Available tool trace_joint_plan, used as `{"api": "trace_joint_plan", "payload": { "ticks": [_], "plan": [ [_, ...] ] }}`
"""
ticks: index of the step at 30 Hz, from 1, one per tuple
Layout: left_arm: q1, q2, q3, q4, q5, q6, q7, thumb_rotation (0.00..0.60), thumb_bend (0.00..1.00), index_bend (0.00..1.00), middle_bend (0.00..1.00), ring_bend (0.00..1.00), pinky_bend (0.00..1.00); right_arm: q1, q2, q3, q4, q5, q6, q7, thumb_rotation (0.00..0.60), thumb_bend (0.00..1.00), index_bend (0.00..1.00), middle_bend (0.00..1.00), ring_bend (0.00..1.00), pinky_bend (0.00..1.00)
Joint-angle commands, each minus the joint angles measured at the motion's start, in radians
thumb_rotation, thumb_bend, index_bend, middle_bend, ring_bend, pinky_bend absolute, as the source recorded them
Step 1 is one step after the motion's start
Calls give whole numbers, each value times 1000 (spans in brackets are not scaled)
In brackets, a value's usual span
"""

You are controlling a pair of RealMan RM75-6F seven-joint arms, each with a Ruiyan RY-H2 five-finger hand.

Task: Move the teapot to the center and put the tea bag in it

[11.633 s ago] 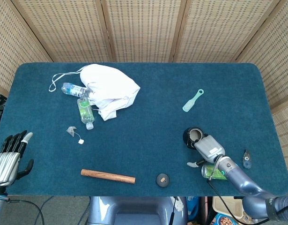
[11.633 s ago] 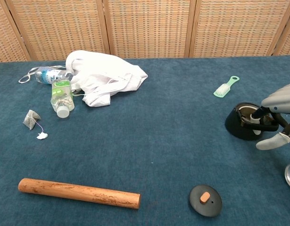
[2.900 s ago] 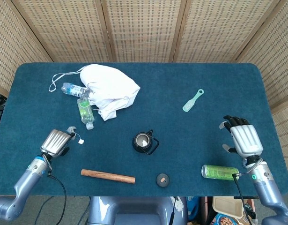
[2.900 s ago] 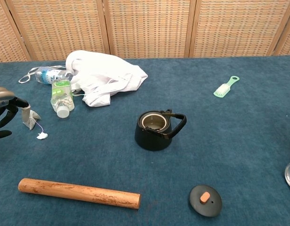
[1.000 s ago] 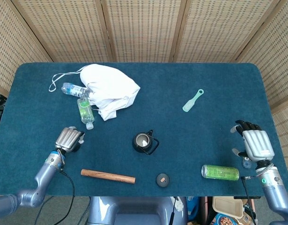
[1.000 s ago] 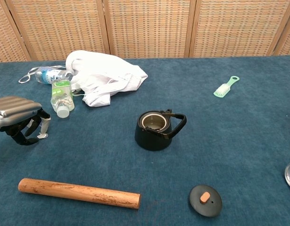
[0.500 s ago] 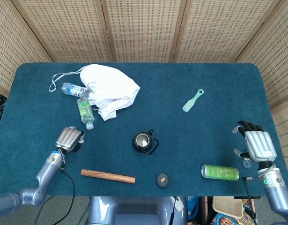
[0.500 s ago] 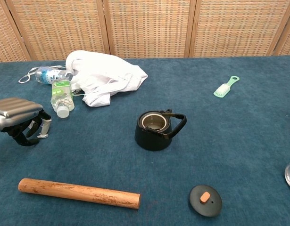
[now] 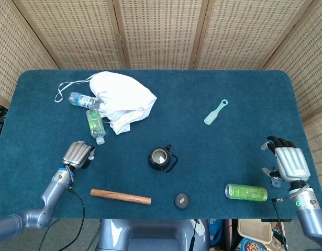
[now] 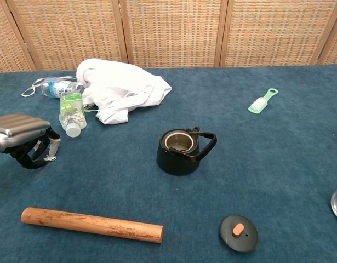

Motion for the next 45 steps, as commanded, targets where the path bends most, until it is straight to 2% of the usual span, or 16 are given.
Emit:
{"api": "trace_joint_plan", "payload": {
  "ticks": [1,13,31,45],
  "plan": [
    [-1,0,0,0,-2,0,-1,600,412,504,677,655,651,-1,0,0,1,0,-2,0,600,198,409,278,243,313],
    [-4,-10,-2,15,-17,5,-3,600,413,507,677,655,651,-8,9,3,-3,2,-12,13,600,198,409,278,243,312],
    [-2,-22,-5,22,-8,29,-11,600,417,581,691,668,651,-19,20,8,-7,-8,-9,36,600,198,409,278,243,313],
    [4,-26,-9,28,8,46,-31,600,509,609,702,675,653,-23,22,10,-3,-16,-13,51,600,198,409,278,243,313]
  ]
}}
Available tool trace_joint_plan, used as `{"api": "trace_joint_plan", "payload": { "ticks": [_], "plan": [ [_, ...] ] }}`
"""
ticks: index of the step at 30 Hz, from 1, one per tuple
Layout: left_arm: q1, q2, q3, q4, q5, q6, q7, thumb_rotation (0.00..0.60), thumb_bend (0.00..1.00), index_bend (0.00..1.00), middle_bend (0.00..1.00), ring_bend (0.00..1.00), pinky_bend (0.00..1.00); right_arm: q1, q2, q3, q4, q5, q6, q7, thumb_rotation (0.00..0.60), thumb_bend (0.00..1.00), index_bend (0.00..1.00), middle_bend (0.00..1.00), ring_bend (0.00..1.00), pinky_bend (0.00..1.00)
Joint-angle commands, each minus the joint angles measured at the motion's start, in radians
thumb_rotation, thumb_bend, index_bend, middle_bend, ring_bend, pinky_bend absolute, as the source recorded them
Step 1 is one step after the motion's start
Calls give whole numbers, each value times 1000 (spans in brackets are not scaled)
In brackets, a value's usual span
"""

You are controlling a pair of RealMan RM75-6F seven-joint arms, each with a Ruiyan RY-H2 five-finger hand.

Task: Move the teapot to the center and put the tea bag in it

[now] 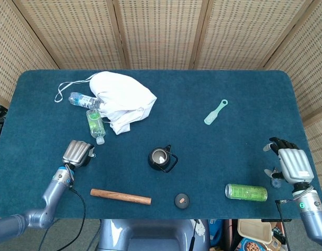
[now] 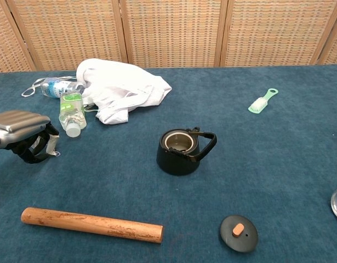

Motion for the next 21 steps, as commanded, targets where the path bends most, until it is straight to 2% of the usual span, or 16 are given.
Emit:
{"api": "trace_joint_plan", "payload": {
  "ticks": [1,7,21],
  "plan": [
    [2,1,-2,0,8,6,-11,600,516,613,703,677,655,2,1,2,-3,1,-1,-2,600,198,409,278,243,313],
    [9,11,-11,-9,33,30,-43,600,519,619,706,680,660,2,4,5,-9,1,0,-7,600,198,409,278,243,313],
    [39,101,-27,-133,123,120,-123,600,519,620,706,681,660,4,7,8,-19,2,-3,-16,600,198,409,276,243,313]
  ]
}}
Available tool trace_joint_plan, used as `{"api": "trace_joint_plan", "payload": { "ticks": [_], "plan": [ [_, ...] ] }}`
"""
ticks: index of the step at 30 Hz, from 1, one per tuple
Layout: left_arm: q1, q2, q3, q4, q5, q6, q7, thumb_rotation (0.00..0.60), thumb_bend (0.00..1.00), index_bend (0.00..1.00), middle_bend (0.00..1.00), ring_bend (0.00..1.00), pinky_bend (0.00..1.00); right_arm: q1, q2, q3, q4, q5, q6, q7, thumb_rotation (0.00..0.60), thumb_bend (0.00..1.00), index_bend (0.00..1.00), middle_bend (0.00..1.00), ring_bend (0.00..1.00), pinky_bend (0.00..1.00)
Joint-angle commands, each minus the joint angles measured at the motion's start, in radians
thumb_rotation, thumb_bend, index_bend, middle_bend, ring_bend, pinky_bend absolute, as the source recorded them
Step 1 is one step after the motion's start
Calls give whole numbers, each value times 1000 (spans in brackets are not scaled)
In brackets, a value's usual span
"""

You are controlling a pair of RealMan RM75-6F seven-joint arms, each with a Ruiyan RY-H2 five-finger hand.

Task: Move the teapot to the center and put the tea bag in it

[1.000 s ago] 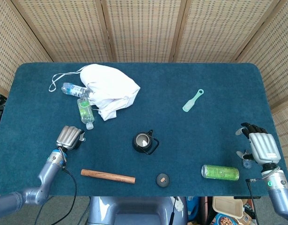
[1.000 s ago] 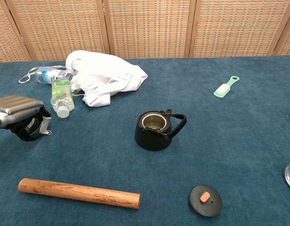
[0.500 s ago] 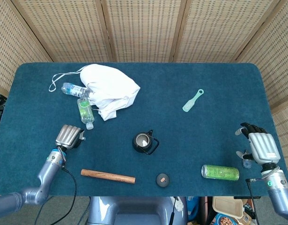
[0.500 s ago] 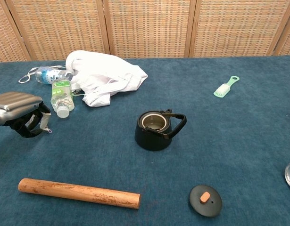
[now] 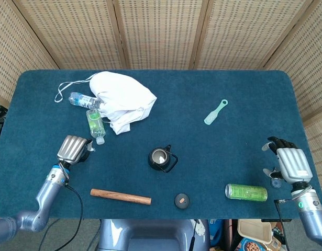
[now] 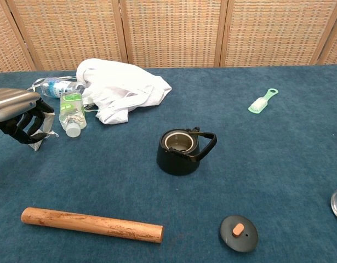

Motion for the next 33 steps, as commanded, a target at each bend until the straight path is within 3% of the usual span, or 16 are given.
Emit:
{"api": "trace_joint_plan", "payload": {
  "ticks": [1,13,22,33],
  "plan": [
    [9,30,-6,-44,22,18,-30,600,519,620,706,681,660,1,1,1,-3,2,-2,-3,600,198,409,277,243,313],
    [40,149,-17,-221,178,142,-119,600,522,621,709,682,660,-3,4,-3,-9,4,-3,-7,600,198,409,276,243,312],
    [57,202,-25,-290,255,201,-161,600,521,622,709,682,660,0,7,1,-14,10,-6,-11,600,198,409,275,243,312],
    [37,234,-50,-339,288,196,-165,600,522,622,709,682,660,-13,8,-6,-17,-2,7,-2,600,198,409,276,243,312]
  ]
}}
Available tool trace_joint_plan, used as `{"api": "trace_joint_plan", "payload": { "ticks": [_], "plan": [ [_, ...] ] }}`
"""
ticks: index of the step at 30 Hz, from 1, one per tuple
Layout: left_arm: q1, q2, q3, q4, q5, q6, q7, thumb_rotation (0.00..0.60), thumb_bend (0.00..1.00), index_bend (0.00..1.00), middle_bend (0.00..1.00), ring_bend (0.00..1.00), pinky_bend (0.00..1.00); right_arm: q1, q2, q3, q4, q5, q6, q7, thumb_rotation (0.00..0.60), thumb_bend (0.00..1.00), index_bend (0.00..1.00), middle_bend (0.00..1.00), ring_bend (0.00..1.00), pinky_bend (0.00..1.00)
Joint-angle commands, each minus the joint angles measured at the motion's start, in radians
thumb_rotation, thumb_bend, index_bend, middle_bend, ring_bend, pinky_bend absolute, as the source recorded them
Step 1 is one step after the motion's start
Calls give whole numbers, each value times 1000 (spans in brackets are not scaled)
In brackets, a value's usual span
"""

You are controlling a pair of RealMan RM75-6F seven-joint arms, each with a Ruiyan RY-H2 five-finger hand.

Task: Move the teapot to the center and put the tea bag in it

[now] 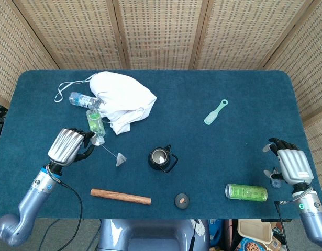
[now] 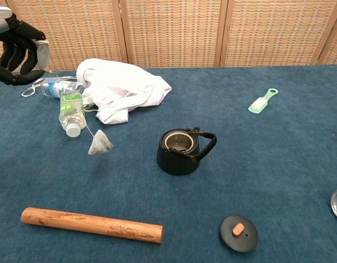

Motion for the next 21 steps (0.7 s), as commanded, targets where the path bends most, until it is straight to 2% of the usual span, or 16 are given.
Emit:
{"api": "trace_joint_plan", "payload": {
  "ticks": [1,21],
  "plan": [
    [-9,5,-9,-10,6,-5,7,600,522,622,709,682,660,-1,1,0,-2,-4,2,0,600,198,409,276,243,313],
    [-119,25,-94,-76,-14,-96,19,600,521,622,709,682,660,-24,-56,2,15,-60,81,-1,600,198,409,270,237,312]
  ]
}}
